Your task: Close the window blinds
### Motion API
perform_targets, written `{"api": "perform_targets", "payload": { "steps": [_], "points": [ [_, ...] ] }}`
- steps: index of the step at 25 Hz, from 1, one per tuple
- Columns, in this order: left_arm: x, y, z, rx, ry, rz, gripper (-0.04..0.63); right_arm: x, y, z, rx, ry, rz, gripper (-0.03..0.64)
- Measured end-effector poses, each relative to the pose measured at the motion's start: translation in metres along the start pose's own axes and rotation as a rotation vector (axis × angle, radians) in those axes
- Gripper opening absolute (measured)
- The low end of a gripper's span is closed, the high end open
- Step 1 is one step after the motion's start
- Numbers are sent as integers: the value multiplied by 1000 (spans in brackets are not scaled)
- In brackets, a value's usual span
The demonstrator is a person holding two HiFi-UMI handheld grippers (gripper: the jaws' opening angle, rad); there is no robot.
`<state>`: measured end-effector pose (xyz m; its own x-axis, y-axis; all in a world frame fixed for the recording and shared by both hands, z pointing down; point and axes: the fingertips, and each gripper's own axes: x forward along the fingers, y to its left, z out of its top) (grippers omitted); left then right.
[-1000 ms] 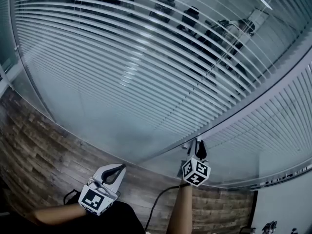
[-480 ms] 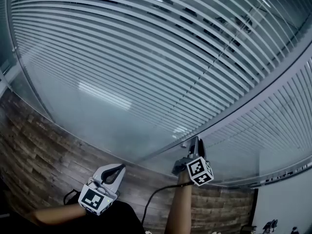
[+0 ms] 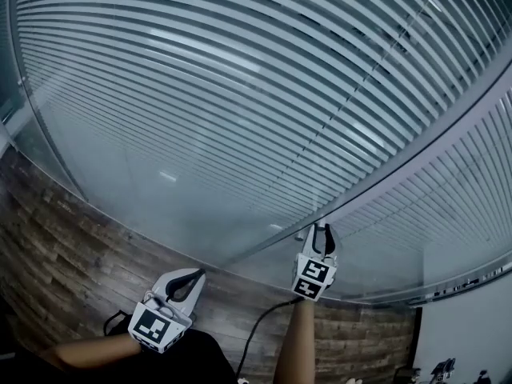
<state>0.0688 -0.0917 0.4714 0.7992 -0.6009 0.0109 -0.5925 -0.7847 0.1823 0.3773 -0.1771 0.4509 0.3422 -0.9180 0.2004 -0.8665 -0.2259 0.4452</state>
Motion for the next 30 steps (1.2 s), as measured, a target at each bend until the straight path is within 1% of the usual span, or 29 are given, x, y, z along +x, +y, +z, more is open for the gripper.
{"api": "perform_targets", "payload": {
  "steps": [1, 2, 3, 5, 6, 7, 8, 9, 10, 11, 12, 13, 17, 18, 19, 20, 21, 22, 24, 25, 26, 27, 28, 29, 30],
  "points": [
    [0, -1, 0, 1, 1, -1, 2, -1, -1, -2, 50, 3, -1, 130],
    [0, -2, 0, 2, -1, -1, 2, -1, -4, -4, 154, -3, 3, 130],
    [0, -3, 1, 2, -1, 0, 2, -2, -8, -7, 298, -16, 14, 135],
    [0, -3, 2, -1, 0, 4, 2, -2, -16, -14, 601, -42, 43, 179],
    [0, -2, 2, -3, 2, 7, 2, -1, -18, -17, 704, -52, 54, 181],
    [-1, -1, 1, -6, 3, 10, 2, 1, -18, -18, 766, -61, 64, 176],
    [-1, 0, 1, -8, 4, 11, 2, 3, -18, -17, 795, -69, 72, 163],
    [-2, 0, 1, -9, 4, 12, 2, 3, -17, -16, 803, -72, 77, 130],
    [-3, 0, 2, -10, 3, 14, 2, 4, -17, -15, 794, -72, 76, 128],
    [-3, 0, 2, -10, 2, 16, 2, 3, -17, -14, 765, -69, 70, 127],
    [-4, 0, 2, -10, 1, 17, 2, 3, -16, -13, 710, -63, 61, 126],
    [-4, 0, 3, -11, 1, 17, 2, 2, -15, -13, 627, -54, 51, 126],
    [-9, 2, 3, -9, -4, 9, 2, -2, -6, -10, 192, -13, 12, 126],
    [-10, 2, 1, -9, -3, 4, 2, -2, -3, -9, 117, -4, 9, 127],
    [-10, 1, 0, -9, -2, -1, 2, -2, -1, -9, 80, 4, 8, 127],
    [-9, 0, -1, -8, -2, -5, 2, -2, 0, -10, 99, 7, 11, 128],
    [-7, -1, -1, -7, 0, -8, 2, -1, -1, -11, 184, 7, 20, 130],
    [-5, -3, 0, -4, 1, -11, 2, -1, -4, -13, 320, 0, 36, 132],
    [-2, -7, 2, 0, 4, -13, 2, -1, -12, -17, 607, -25, 68, 174],
    [-1, -8, 2, 0, 5, -11, 2, -1, -16, -18, 701, -39, 78, 181],
    [-1, -9, 2, -2, 7, -9, 2, -1, -18, -18, 749, -50, 85, 177],
    [-1, -9, 1, -6, 8, -6, 2, 0, -19, -17, 760, -56, 90, 154],
    [-1, -8, 0, -11, 10, -4, 2, 0, -19, -16, 742, -55, 89, 130],
    [-2, -7, 0, -14, 11, -2, 2, 1, -19, -15, 702, -49, 83, 127],
    [-2, -7, 0, -17, 12, 0, 2, 2, -18, -14, 637, -42, 74, 127]
  ]
}}
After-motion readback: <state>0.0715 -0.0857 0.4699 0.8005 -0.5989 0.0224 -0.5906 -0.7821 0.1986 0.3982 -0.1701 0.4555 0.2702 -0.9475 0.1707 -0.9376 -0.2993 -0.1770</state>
